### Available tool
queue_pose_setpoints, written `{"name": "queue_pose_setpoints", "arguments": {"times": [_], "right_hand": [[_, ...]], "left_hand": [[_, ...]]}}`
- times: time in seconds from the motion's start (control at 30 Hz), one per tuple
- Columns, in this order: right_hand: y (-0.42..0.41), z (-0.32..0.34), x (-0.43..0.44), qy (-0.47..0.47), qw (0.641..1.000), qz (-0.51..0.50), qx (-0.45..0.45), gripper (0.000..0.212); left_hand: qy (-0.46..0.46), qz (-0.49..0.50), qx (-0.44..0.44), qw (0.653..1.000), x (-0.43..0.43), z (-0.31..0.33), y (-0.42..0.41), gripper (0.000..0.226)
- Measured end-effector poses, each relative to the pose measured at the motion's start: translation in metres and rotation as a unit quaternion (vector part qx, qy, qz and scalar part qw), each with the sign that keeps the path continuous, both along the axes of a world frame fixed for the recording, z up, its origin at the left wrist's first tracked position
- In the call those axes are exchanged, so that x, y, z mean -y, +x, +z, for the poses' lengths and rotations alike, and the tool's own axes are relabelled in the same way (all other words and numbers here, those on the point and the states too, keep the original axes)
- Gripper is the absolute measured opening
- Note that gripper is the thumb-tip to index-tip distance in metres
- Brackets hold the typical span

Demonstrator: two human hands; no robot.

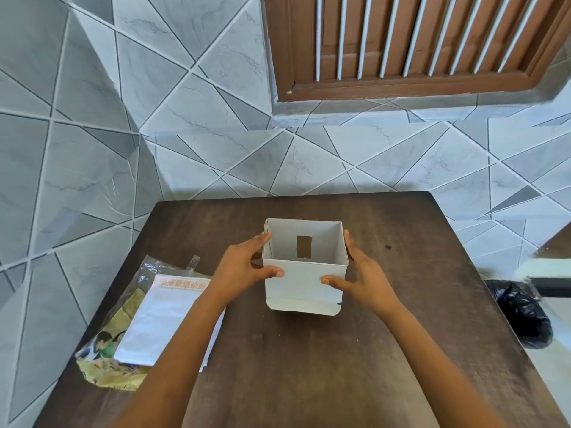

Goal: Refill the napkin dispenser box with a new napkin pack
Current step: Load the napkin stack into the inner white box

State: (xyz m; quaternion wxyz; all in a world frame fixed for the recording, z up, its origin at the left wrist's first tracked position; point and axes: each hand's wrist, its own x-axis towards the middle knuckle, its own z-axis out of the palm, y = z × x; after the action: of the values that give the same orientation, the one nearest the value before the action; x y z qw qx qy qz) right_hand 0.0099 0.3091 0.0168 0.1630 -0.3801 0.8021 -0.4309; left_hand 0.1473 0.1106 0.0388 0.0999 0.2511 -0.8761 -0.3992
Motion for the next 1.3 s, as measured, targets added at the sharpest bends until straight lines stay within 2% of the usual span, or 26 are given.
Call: {"name": "queue_pose_setpoints", "arguments": {"times": [0.13, 0.2, 0.3, 0.43, 0.57, 0.7, 0.8, 0.87, 0.97, 1.07, 1.13, 1.2, 1.3], "right_hand": [[0.004, -0.002, 0.004, 0.004, 1.0, -0.01, -0.024, 0.088], [0.005, -0.004, 0.007, 0.001, 0.999, -0.025, -0.039, 0.085], [0.003, -0.009, 0.01, -0.001, 0.998, -0.038, -0.048, 0.084], [-0.002, -0.011, 0.011, 0.009, 0.999, -0.026, -0.036, 0.086], [0.003, 0.0, 0.016, 0.082, 0.971, -0.083, -0.21, 0.09], [0.029, 0.03, 0.034, 0.048, 0.936, -0.124, -0.326, 0.082], [0.055, 0.048, 0.053, 0.027, 0.927, -0.092, -0.363, 0.067], [0.078, 0.057, 0.061, -0.003, 0.944, -0.048, -0.326, 0.059], [0.119, 0.063, 0.076, 0.004, 0.984, 0.094, -0.152, 0.052], [0.15, 0.047, 0.099, 0.012, 0.984, 0.171, -0.042, 0.05], [0.166, 0.026, 0.119, 0.02, 0.984, 0.167, 0.05, 0.047], [0.175, 0.001, 0.136, 0.039, 0.98, 0.108, 0.164, 0.046], [0.185, -0.033, 0.159, 0.07, 0.947, -0.004, 0.314, 0.05]], "left_hand": [[0.011, 0.023, -0.04, 0.999, -0.005, -0.007, 0.006, 0.075], [-0.012, 0.041, -0.057, 0.997, -0.009, -0.009, 0.007, 0.073], [-0.049, 0.056, -0.061, 0.995, -0.014, -0.011, 0.005, 0.07], [-0.027, 0.062, -0.052, 0.996, -0.016, -0.014, 0.005, 0.069], [0.012, 0.071, -0.044, 0.996, -0.02, -0.014, 0.007, 0.069], [0.036, 0.105, -0.049, 0.993, -0.023, -0.012, 0.021, 0.065], [0.015, 0.118, -0.079, 0.99, -0.016, -0.008, 0.044, 0.055], [0.013, 0.135, -0.094, 0.986, -0.007, -0.005, 0.061, 0.047], [0.021, 0.189, -0.108, 0.976, 0.016, -0.007, 0.093, 0.035], [0.02, 0.235, -0.087, 0.968, 0.045, -0.018, 0.128, 0.026], [0.025, 0.279, -0.037, 0.959, 0.068, -0.029, 0.153, 0.028], [0.039, 0.312, 0.024, 0.949, 0.088, -0.039, 0.174, 0.036], [0.043, 0.313, 0.152, 0.937, 0.117, -0.054, 0.198, 0.049]]}}
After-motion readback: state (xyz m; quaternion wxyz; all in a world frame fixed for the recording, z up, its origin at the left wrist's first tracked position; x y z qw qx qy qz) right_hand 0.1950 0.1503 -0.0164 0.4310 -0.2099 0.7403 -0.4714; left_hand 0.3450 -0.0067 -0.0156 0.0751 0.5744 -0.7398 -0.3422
